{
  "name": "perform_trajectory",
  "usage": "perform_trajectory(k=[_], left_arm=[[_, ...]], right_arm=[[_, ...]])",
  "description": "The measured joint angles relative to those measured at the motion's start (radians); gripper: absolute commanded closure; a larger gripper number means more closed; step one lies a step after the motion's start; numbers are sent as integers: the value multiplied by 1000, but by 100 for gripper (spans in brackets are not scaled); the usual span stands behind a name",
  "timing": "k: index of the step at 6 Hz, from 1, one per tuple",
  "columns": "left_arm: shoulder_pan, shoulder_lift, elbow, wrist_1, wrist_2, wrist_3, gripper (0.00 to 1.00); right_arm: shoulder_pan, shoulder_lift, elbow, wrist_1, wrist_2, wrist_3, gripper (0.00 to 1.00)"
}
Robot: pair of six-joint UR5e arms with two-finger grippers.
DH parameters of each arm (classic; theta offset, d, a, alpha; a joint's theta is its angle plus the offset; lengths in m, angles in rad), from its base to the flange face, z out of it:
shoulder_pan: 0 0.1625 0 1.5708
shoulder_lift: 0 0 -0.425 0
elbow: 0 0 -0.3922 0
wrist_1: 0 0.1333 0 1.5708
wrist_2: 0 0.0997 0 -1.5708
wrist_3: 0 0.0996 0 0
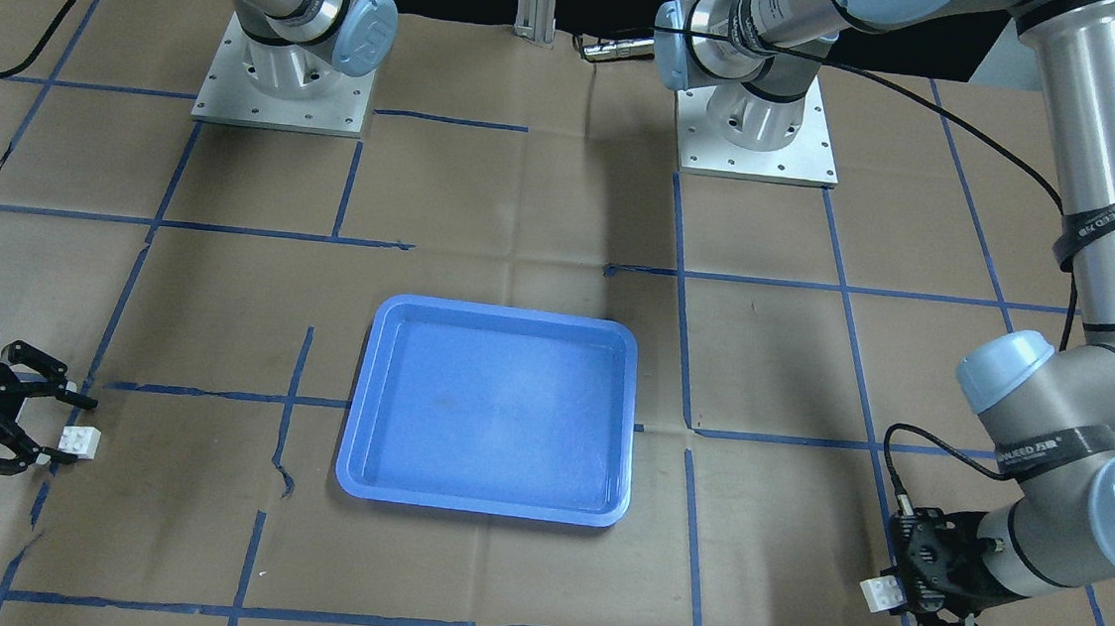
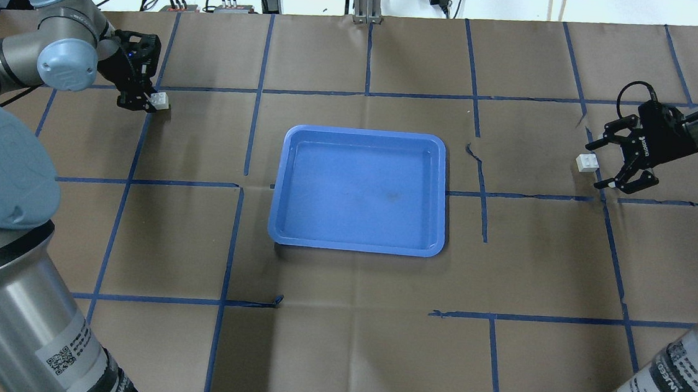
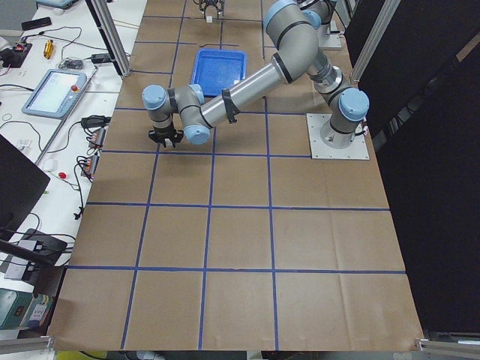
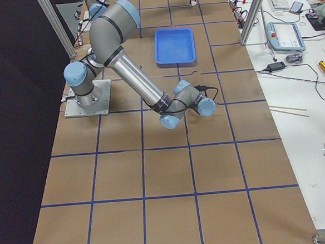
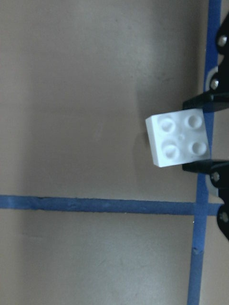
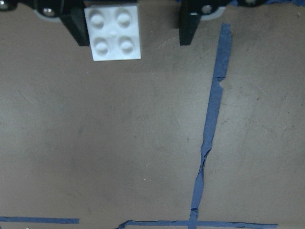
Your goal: Assemble white blocks and place on blue tray
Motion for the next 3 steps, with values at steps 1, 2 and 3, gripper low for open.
perform_trajectory(k=[1,2,3], left_arm=[[-72,32,-15,-7,1,-57,83],[-163,60,-33,-14,-10,-115,83],[-251,82,-59,-23,-36,-153,83]], right_arm=[[0,0,0,-1,0,-1,64],[0,0,0,-1,-1,-1,78],[0,-1,-2,-1,-2,-2,83]])
